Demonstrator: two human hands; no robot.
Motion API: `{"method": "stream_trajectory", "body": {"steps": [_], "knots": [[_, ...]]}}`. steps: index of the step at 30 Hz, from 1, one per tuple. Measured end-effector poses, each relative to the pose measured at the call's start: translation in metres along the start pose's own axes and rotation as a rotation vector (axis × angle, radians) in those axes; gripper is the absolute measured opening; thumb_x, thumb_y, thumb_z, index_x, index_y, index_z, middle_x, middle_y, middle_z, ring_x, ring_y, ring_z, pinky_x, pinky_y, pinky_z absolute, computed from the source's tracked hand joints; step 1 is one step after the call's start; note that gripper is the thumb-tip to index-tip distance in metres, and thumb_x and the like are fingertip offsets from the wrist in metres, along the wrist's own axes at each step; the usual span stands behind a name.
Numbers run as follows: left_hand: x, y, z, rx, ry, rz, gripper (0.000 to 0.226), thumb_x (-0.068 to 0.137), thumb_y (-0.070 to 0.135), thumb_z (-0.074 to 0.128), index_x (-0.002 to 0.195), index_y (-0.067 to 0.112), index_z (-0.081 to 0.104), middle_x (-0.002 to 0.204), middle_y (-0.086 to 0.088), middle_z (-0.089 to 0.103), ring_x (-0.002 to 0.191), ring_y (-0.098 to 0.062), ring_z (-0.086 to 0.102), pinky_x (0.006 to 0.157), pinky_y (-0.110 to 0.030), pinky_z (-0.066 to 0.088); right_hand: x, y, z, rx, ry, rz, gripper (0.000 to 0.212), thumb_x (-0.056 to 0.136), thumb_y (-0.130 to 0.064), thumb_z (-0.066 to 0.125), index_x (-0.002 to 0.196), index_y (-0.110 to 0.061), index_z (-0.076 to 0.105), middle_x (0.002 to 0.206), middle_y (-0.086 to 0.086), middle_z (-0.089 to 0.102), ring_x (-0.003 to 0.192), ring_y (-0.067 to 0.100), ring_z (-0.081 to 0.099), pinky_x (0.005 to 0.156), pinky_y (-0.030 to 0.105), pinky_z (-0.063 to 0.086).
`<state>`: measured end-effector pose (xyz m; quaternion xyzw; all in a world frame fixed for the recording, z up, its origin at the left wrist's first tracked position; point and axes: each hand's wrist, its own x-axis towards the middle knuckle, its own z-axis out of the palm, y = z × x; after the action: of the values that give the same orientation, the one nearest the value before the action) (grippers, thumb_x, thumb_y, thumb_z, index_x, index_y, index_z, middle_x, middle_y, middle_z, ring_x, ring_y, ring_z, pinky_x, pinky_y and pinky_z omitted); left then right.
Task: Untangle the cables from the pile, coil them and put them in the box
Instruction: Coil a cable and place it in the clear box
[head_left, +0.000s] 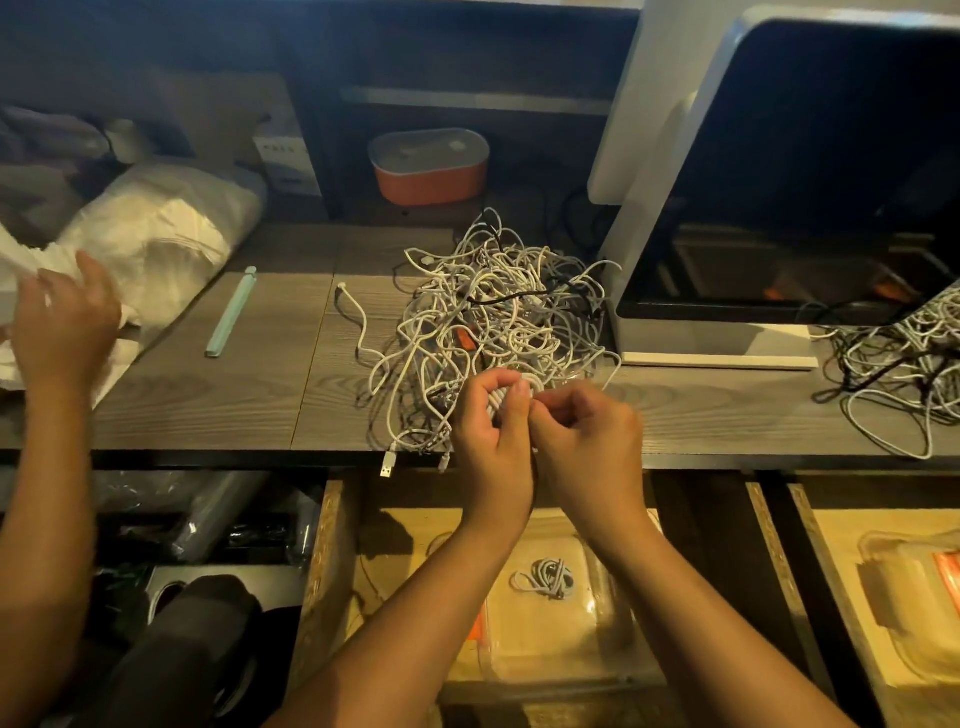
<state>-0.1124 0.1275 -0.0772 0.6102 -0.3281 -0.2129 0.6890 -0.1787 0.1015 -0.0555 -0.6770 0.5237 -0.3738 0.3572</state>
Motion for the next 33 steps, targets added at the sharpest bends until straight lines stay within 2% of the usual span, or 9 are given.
{"method": "stream_trajectory", "body": {"steps": [4,9,14,18,22,25,28,31,33], "knots": [[0.003,0.005,0.006,-0.08,0.041,-0.127,0.019,0.095,0.007,0.052,0.086,0.024,0.053,0.08,0.008,0.056,0.069,0.009,0.054,0.064,-0.008,0.042,0.001,0.006,-0.003,0.057,-0.026,-0.042,0.012,0.086,-0.016,0.067,0.076,-0.021,0.063,0.066,-0.005,0.064,0.061,0.009,0.061,0.056,0.031,0.052],[0.008,0.007,0.012,-0.141,0.099,-0.234,0.018,0.096,0.01,0.05,0.085,0.023,0.053,0.079,0.01,0.056,0.062,0.01,0.051,0.06,-0.007,0.04,-0.002,0.004,-0.007,0.106,0.063,-0.092,0.019,0.086,-0.023,0.062,0.081,-0.04,0.056,0.073,-0.014,0.064,0.069,0.009,0.065,0.063,0.037,0.058],[0.008,0.006,0.01,-0.15,0.083,-0.242,0.018,0.096,0.011,0.05,0.085,0.025,0.053,0.077,0.011,0.055,0.062,0.006,0.05,0.062,-0.015,0.042,0.003,0.005,-0.009,0.019,-0.011,-0.15,0.011,0.082,-0.012,0.069,0.079,-0.022,0.067,0.064,-0.016,0.062,0.063,0.003,0.063,0.056,0.025,0.054],[0.003,0.005,0.008,-0.024,0.037,-0.057,0.017,0.095,0.013,0.053,0.086,0.028,0.052,0.081,0.011,0.055,0.071,0.005,0.053,0.066,-0.01,0.041,0.002,0.001,-0.004,0.052,-0.017,0.026,0.013,0.082,-0.023,0.07,0.071,-0.017,0.069,0.06,-0.004,0.065,0.057,0.012,0.062,0.056,0.038,0.054],[0.001,-0.009,0.005,0.08,0.015,0.099,0.003,0.091,0.032,0.047,0.09,0.035,0.049,0.087,0.01,0.056,0.084,-0.006,0.055,0.075,-0.019,0.044,0.003,-0.003,-0.003,0.157,-0.05,0.199,0.013,0.08,-0.022,0.07,0.068,-0.016,0.069,0.063,0.003,0.067,0.062,0.021,0.066,0.06,0.042,0.056],[0.002,-0.015,0.005,0.152,-0.006,0.19,0.007,0.092,0.029,0.045,0.09,0.027,0.051,0.088,0.007,0.055,0.086,-0.021,0.056,0.075,-0.028,0.045,0.005,-0.004,-0.006,0.346,-0.096,0.377,0.014,0.08,-0.009,0.067,0.068,-0.004,0.067,0.06,0.007,0.065,0.057,0.017,0.062,0.056,0.03,0.054],[0.002,-0.019,0.006,0.246,-0.022,0.287,0.018,0.092,0.022,0.046,0.088,0.009,0.058,0.089,0.002,0.056,0.085,-0.021,0.054,0.076,-0.021,0.041,0.009,-0.005,-0.008,0.551,-0.193,0.569,0.018,0.082,-0.002,0.063,0.064,-0.002,0.061,0.052,0.004,0.056,0.048,0.01,0.053,0.044,0.019,0.045],[0.004,-0.02,0.009,0.223,-0.027,0.254,0.015,0.091,0.022,0.047,0.085,0.014,0.057,0.088,0.002,0.055,0.086,-0.015,0.052,0.077,-0.013,0.037,0.011,-0.001,-0.008,0.582,-0.199,0.593,0.015,0.085,-0.006,0.063,0.071,0.0,0.064,0.063,0.012,0.061,0.057,0.015,0.058,0.048,0.02,0.048],[0.007,-0.017,0.012,0.119,0.009,0.088,0.008,0.09,0.026,0.05,0.083,0.028,0.051,0.087,0.003,0.056,0.085,-0.015,0.053,0.077,-0.016,0.04,0.01,-0.002,-0.006,0.585,-0.249,0.523,0.016,0.089,-0.011,0.061,0.085,0.002,0.07,0.077,0.016,0.068,0.07,0.017,0.064,0.056,0.021,0.052]]}}
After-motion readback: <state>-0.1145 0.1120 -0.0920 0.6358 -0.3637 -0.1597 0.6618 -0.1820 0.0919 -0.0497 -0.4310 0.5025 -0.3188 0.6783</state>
